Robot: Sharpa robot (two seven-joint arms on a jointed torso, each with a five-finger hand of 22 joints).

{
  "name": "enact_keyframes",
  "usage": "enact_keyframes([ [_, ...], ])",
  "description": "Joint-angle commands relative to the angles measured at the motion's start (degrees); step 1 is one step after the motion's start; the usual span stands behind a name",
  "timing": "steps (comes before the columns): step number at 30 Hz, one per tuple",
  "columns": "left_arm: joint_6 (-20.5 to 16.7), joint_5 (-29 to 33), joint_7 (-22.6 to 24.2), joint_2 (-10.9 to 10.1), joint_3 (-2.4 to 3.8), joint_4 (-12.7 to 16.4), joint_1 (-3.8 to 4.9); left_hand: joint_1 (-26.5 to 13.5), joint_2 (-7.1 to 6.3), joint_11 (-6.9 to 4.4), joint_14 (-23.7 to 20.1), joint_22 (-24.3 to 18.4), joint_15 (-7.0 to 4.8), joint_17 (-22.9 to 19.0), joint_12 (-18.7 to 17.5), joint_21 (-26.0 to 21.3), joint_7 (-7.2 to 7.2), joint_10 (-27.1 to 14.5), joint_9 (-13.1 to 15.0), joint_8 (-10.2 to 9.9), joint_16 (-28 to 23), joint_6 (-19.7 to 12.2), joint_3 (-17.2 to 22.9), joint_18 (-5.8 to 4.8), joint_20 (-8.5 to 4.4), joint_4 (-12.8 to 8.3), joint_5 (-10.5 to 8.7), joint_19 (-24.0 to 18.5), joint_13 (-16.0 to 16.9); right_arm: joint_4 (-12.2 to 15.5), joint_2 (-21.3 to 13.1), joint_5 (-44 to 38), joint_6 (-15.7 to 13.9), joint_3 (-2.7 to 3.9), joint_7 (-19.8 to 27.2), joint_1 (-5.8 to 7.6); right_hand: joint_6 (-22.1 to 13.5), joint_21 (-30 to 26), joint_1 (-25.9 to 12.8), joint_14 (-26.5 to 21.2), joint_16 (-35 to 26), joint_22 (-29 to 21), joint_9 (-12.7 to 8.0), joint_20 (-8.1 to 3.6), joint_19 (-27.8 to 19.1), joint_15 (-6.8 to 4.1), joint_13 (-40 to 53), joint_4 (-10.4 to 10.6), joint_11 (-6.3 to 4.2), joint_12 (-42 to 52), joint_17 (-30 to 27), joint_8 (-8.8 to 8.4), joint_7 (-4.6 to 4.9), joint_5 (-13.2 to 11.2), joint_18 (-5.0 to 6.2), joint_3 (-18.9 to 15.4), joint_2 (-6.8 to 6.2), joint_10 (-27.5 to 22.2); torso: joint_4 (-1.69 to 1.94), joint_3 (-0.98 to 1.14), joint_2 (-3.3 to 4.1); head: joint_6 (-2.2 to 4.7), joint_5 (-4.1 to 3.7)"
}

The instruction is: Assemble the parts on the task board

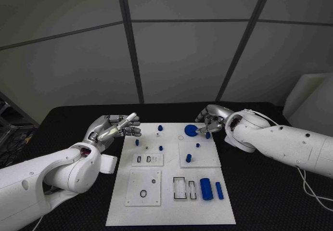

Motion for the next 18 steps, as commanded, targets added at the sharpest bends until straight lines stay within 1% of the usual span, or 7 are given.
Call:
enact_keyframes([
  [1, 0.8, 0.2, -0.1, 0.1, 0.04, 0.0, 0.08, -0.4, 0.24, 0.32, -0.3, -0.1, -0.06, 0.1, -0.2, -0.3, 0.28, 0.2, -0.1, -0.3, -0.2, 0.0, -0.4, -0.69, -0.03, 0.1, -0.14, -0.3, -0.1, -0.7, 0.8, 1.2, 3.5, 0.05, -1.4, 0.12, -0.7, 0.2, 0.8, 3.0, 0.5, 0.2, -0.1, 0.24, 0.3, 0.43, 2.2, 1.0, 0.13, 1.8, 0.6, 0.32, 0.02, 0.3, -0.62, -0.3, 0.02, -0.2, 0.12, -0.09, 0.07, -0.09, -0.07],
  [4, 0.8, 0.2, -0.1, 0.1, 0.04, -0.1, 0.07, -0.4, 0.24, 0.32, -0.3, -0.1, -0.06, 0.1, -0.2, -0.3, 0.28, 0.2, -0.1, -0.3, -0.2, 0.0, -0.4, -0.69, -0.03, 0.1, -0.14, -0.3, -0.1, -1.5, 1.5, 1.2, 4.0, 0.05, -1.4, 0.12, -0.8, 0.3, 1.1, 3.1, 0.8, 0.3, -0.1, 0.31, 0.4, 0.49, 4.5, 1.8, 0.16, 3.9, 1.3, 0.65, 0.05, 0.3, -0.63, -0.6, 0.14, 0.3, 0.23, -0.15, 0.05, -0.15, -0.15],
  [6, 0.8, 0.2, -0.1, 0.1, 0.04, -0.1, 0.07, -0.4, 0.24, 0.32, -0.3, -0.1, -0.06, 0.1, -0.2, -0.3, 0.28, 0.2, -0.1, -0.3, -0.2, 0.0, -0.4, -0.69, -0.03, 0.1, -0.14, -0.3, -0.1, -1.7, 1.8, 1.2, 4.2, 0.05, -1.4, 0.12, -0.7, 0.3, 1.3, 3.2, 1.0, 0.4, 0.0, 0.33, 0.4, 0.5, 5.9, 2.1, 0.18, 5.1, 1.7, 0.85, 0.04, 0.3, -0.65, -0.7, 0.2, 0.8, 0.25, -0.15, 0.04, -0.18, -0.11],
  [9, 0.8, 0.2, -0.1, 0.1, 0.04, -0.1, 0.07, -0.4, 0.24, 0.32, -0.3, -0.1, -0.06, 0.1, -0.2, -0.3, 0.28, 0.2, -0.1, -0.3, -0.2, 0.0, -0.4, -0.69, -0.03, 0.1, -0.14, -0.3, -0.1, -2.2, 2.4, 1.1, 4.4, 0.05, -1.4, 0.12, -0.5, 0.5, 1.4, 3.4, 1.5, 0.8, 0.0, 0.36, 0.7, 0.52, 8.3, 2.5, 0.17, 7.2, 2.8, 1.21, 0.01, 0.4, -0.73, -0.8, 0.43, 1.5, 0.16, -0.11, 0.07, -0.22, 0.07],
  [18, 0.9, 0.2, -0.1, 0.1, 0.04, -0.3, 0.07, -0.4, 0.24, 0.32, -0.3, -0.1, -0.06, 0.1, -0.2, -0.3, 0.28, 0.2, -0.1, -0.3, -0.2, 0.0, -0.4, -0.69, -0.03, 0.1, -0.14, -0.3, -0.1, -3.1, 3.3, 1.2, 4.7, 0.06, -1.9, 0.12, -0.1, 0.9, 1.4, 3.6, 2.2, 1.5, 0.1, 0.4, 1.1, 0.55, 14.1, 2.7, 0.16, 12.3, 4.3, 1.99, -0.03, 0.8, -0.85, -0.8, 1.15, 3.4, 0.09, -0.11, 0.06, -0.48, 0.04],
])
